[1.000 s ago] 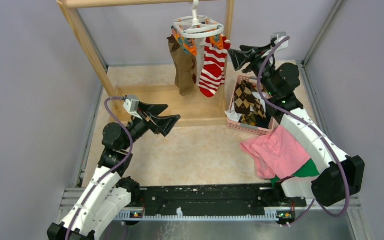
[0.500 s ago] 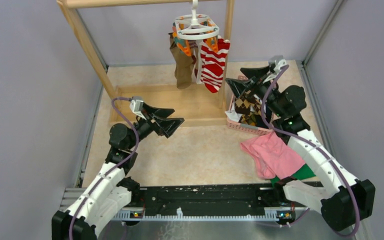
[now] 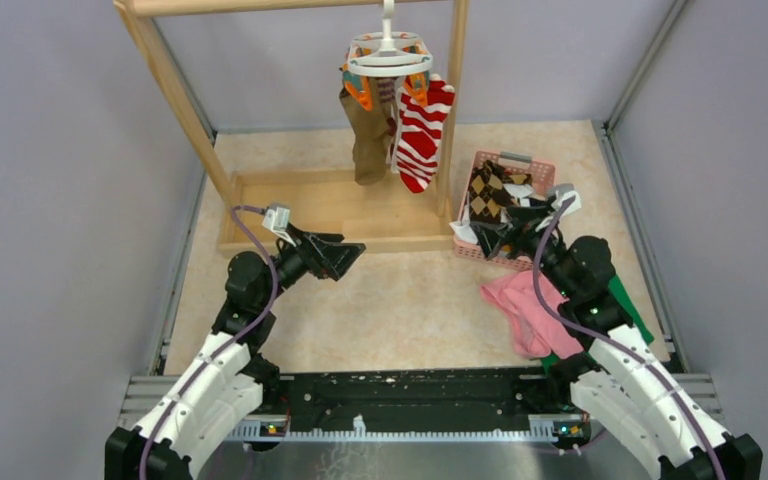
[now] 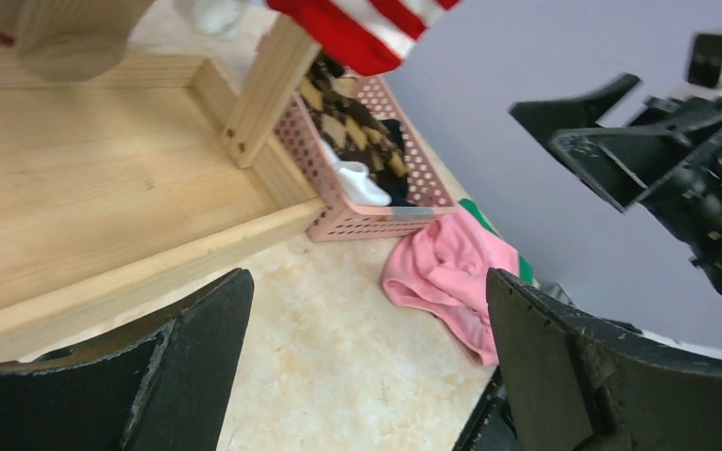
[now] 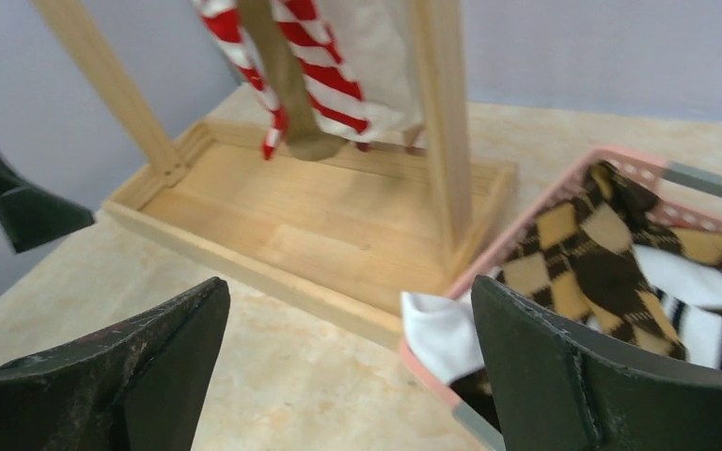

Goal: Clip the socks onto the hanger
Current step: Pick up the sock from the bin.

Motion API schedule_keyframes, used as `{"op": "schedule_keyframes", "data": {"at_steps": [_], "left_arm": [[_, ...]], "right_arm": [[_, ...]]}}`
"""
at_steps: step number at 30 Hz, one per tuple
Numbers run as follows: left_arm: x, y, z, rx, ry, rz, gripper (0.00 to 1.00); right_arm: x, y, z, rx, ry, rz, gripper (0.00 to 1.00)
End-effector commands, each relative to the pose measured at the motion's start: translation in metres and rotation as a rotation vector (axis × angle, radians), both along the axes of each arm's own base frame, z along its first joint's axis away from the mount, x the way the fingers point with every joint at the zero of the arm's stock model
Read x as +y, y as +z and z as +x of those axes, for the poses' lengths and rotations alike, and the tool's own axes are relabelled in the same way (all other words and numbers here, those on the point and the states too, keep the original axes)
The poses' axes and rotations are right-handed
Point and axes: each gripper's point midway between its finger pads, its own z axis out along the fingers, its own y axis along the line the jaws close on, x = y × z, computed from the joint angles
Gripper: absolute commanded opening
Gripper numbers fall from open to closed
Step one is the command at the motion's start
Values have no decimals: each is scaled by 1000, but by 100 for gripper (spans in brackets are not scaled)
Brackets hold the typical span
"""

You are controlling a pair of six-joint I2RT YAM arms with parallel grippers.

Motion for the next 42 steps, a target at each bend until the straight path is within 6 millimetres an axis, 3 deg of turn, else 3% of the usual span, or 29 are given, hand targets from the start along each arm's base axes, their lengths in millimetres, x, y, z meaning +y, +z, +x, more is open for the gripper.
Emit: {"op": "schedule_keyframes", "data": {"at_steps": [1, 4, 8, 11, 16, 19, 25, 28, 35, 39, 42], "left_arm": [[18, -29, 12, 96, 138, 61, 99], [25, -46, 16, 167, 197, 26, 99], [38, -71, 22, 301, 302, -19, 99], [35, -79, 19, 326, 285, -15, 99], [23, -93, 10, 324, 192, -9, 98], [10, -89, -3, 266, 83, -7, 95], [6, -86, -6, 221, 41, 2, 95], [6, -88, -4, 219, 47, 7, 94], [5, -93, -1, 233, 40, 23, 94], [3, -95, -3, 241, 27, 29, 94], [3, -94, -5, 238, 21, 32, 94]], "right_arm": [[-44, -11, 13, 39, -257, -15, 98], [-59, -25, 28, 127, -371, -28, 98], [-60, -47, 50, 259, -406, -66, 99], [-68, -52, 69, 302, -435, -79, 98], [-94, -70, 106, 377, -470, -61, 74], [-87, -76, 121, 391, -416, -125, 66], [-71, -92, 136, 408, -293, -226, 53], [-74, -105, 144, 435, -302, -262, 48], [-85, -122, 159, 461, -356, -319, 46], [-83, -142, 163, 504, -342, -334, 45], [-81, -148, 162, 501, -336, -324, 35]]}}
